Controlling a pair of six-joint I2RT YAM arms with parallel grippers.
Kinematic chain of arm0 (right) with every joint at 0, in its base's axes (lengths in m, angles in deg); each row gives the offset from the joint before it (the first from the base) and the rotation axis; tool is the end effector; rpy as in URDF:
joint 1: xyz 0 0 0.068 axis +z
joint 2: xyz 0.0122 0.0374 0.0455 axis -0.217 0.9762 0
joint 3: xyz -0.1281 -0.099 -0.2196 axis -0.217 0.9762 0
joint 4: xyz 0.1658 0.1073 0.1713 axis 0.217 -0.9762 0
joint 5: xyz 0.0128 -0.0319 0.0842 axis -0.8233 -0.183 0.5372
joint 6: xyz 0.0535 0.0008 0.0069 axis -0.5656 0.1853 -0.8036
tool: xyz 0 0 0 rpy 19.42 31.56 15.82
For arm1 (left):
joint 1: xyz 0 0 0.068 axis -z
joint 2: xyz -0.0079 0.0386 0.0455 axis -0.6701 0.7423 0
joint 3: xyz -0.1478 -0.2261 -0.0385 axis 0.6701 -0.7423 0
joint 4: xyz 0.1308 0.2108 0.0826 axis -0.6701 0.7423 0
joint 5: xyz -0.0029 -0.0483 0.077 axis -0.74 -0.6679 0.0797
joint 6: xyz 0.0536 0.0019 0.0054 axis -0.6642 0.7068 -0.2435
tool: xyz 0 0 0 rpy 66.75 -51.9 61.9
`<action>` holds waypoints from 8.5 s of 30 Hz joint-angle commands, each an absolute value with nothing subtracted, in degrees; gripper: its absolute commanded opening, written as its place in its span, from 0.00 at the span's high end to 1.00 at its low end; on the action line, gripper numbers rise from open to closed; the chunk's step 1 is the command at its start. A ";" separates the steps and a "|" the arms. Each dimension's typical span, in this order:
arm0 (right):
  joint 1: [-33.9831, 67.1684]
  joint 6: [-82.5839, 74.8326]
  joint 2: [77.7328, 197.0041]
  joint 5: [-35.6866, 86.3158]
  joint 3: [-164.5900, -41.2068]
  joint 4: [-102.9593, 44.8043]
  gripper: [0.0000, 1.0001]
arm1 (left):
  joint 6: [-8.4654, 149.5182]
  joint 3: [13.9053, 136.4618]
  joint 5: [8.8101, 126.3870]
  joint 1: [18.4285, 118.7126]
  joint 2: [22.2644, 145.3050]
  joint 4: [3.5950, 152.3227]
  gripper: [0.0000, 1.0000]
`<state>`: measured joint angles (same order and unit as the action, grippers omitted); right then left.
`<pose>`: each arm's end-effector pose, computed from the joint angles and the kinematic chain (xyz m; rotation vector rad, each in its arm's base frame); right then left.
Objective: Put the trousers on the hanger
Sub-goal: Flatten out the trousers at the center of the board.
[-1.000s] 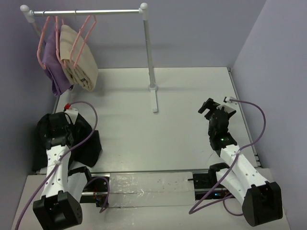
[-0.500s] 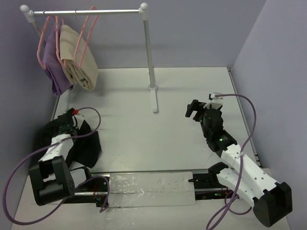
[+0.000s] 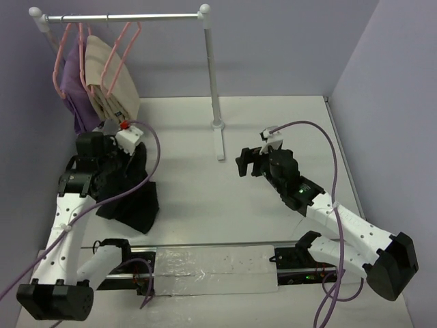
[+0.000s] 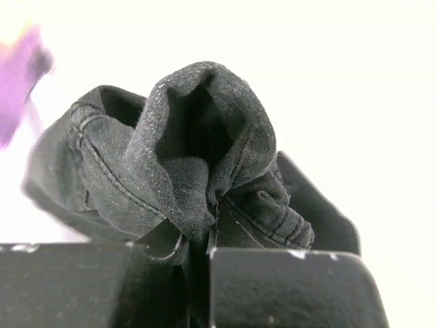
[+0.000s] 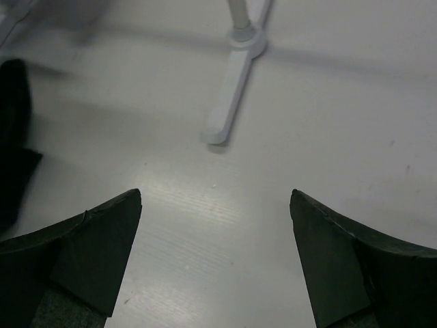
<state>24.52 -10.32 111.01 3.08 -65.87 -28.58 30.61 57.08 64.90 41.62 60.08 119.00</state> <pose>0.1841 0.1276 0.2884 -0.2076 1.8495 0.3764 0.1862 -0.0053 0.3258 0.6312 2.1039 0.0706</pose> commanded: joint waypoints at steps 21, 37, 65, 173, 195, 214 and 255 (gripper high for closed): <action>27.10 -7.43 112.18 28.46 -67.69 -25.15 0.02 | 43.04 85.12 60.67 62.55 59.27 121.20 1.00; 33.86 -12.88 135.02 30.06 -71.21 -29.80 0.02 | 40.66 65.07 81.39 62.55 59.53 118.65 1.00; 26.59 -19.83 127.86 6.52 -69.46 -41.12 1.00 | 36.01 60.23 86.63 62.46 53.89 123.04 0.71; -11.06 -5.59 177.56 -9.30 -150.19 -70.21 0.36 | 23.26 63.21 102.57 34.42 96.18 88.93 0.39; 41.14 -11.38 140.56 13.16 -93.99 -49.33 0.18 | 31.43 55.06 88.78 36.53 78.61 107.13 0.35; 62.88 -19.21 169.57 20.92 -104.34 -41.58 0.33 | 38.64 45.99 86.93 38.56 62.61 115.57 0.34; 30.27 -20.62 136.53 16.45 -79.11 -41.31 1.00 | 33.55 43.97 87.99 38.56 62.08 107.14 0.30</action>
<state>31.89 -20.22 138.17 18.12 -78.70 -41.69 34.32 43.96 88.22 38.34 61.20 112.25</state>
